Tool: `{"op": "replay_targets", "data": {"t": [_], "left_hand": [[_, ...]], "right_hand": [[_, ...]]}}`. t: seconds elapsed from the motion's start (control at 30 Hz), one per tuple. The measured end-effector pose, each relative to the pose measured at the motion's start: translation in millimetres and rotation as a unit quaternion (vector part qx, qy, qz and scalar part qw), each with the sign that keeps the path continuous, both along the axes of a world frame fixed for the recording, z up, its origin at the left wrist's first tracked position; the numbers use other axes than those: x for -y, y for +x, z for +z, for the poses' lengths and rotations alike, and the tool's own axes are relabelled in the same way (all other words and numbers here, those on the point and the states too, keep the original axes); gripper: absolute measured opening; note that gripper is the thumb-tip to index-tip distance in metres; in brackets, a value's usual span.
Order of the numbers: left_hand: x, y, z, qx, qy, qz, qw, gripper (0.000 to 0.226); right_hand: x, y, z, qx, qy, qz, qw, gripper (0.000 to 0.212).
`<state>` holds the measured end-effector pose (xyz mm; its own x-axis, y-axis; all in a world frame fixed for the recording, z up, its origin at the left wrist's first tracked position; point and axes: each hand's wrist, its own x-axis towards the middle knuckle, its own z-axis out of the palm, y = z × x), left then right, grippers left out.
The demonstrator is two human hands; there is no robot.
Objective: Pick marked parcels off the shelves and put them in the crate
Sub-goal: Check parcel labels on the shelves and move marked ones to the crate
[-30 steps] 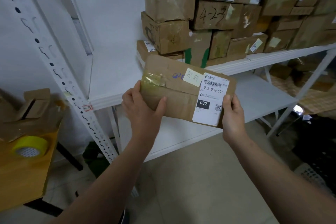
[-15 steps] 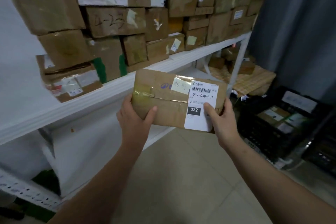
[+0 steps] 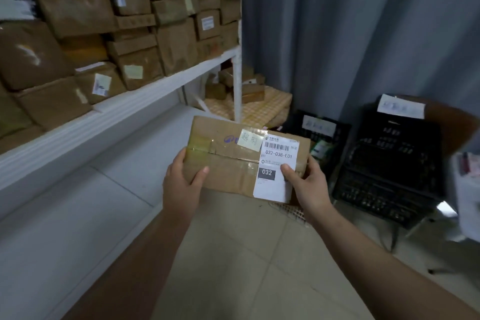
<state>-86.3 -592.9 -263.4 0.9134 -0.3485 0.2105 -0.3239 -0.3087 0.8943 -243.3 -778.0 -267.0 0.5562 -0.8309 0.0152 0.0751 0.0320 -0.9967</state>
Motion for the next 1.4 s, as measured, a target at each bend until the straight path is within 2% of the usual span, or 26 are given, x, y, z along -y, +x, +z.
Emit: {"op": "replay_targets", "data": {"t": [0.2, 0.3, 0.5, 0.67, 0.77, 0.97, 1.07, 1.2, 1.27, 1.4], "left_hand": [[109, 36, -9, 0.019, 0.006, -0.091, 0.996, 0.056], [170, 64, -11, 0.024, 0.003, -0.13, 0.991, 0.051], [287, 139, -22, -0.008, 0.016, -0.204, 0.979, 0.054], [369, 183, -40, -0.01, 0.069, -0.251, 0.966, 0.055], [407, 199, -70, -0.004, 0.122, -0.274, 0.954, 0.054], [493, 219, -144, -0.046, 0.233, -0.288, 0.928, 0.054], [536, 226, -180, -0.049, 0.275, -0.286, 0.917, 0.053], [577, 246, -241, -0.079, 0.332, -0.292, 0.893, 0.075], [588, 257, -278, -0.072, 0.366, -0.313, 0.874, 0.088], [594, 264, -312, -0.007, 0.482, -0.364, 0.797, 0.072]], "right_hand": [[92, 8, -5, -0.058, -0.023, -0.073, 0.995, 0.052], [142, 28, -5, -0.076, -0.042, -0.105, 0.991, 0.072], [253, 90, -6, -0.11, -0.037, -0.155, 0.981, 0.081], [300, 124, -44, -0.156, -0.014, -0.204, 0.966, 0.091], [324, 133, -79, -0.208, -0.005, -0.192, 0.959, 0.089], [401, 142, -147, -0.303, 0.041, -0.126, 0.944, 0.079], [438, 150, -183, -0.366, 0.059, -0.089, 0.925, 0.073], [469, 170, -232, -0.437, 0.062, -0.039, 0.896, 0.077], [479, 182, -250, -0.479, 0.061, -0.018, 0.875, 0.079], [488, 199, -295, -0.515, 0.101, 0.013, 0.851, 0.076]]}}
